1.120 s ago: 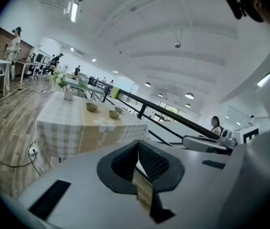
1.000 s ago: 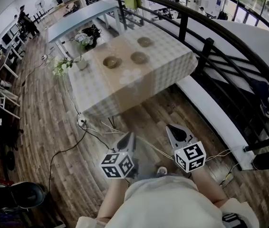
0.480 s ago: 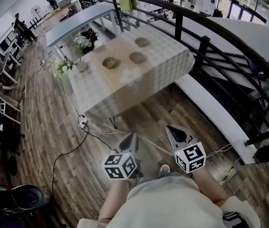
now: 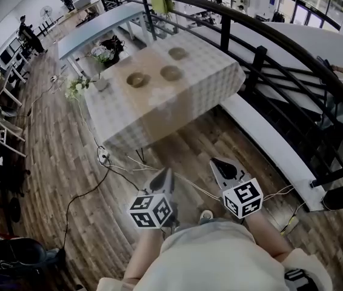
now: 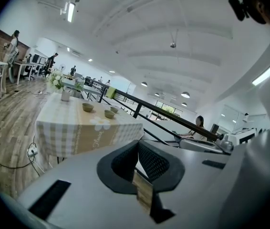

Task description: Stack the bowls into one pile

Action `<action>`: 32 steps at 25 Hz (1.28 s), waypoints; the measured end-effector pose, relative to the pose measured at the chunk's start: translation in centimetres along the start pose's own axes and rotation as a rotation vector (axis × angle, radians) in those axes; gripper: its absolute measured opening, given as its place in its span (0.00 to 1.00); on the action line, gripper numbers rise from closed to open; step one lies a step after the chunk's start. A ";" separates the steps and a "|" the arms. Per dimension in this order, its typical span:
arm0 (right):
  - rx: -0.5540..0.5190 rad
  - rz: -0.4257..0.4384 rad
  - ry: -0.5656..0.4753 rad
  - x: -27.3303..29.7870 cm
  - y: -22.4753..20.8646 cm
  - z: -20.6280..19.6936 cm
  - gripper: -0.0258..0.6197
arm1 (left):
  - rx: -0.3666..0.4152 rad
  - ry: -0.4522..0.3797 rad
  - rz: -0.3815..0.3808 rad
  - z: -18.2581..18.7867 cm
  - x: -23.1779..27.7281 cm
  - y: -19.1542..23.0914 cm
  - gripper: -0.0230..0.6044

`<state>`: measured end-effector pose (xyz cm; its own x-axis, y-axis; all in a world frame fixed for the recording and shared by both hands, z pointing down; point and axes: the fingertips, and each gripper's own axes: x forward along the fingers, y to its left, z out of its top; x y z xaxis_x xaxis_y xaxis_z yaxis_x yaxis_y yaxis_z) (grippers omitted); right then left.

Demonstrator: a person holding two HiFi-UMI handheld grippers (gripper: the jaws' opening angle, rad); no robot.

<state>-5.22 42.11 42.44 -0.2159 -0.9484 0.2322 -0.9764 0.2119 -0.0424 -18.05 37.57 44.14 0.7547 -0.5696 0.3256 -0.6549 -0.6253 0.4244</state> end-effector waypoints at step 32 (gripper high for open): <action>0.045 -0.019 0.021 8.4 -7.6 1.5 0.04 | -0.034 0.027 0.005 3.6 9.6 3.2 0.05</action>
<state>0.39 32.14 43.24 -0.1971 -0.9470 0.2538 -0.9799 0.1823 -0.0808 -13.03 28.12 45.58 0.7526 -0.5574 0.3506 -0.6573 -0.6036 0.4511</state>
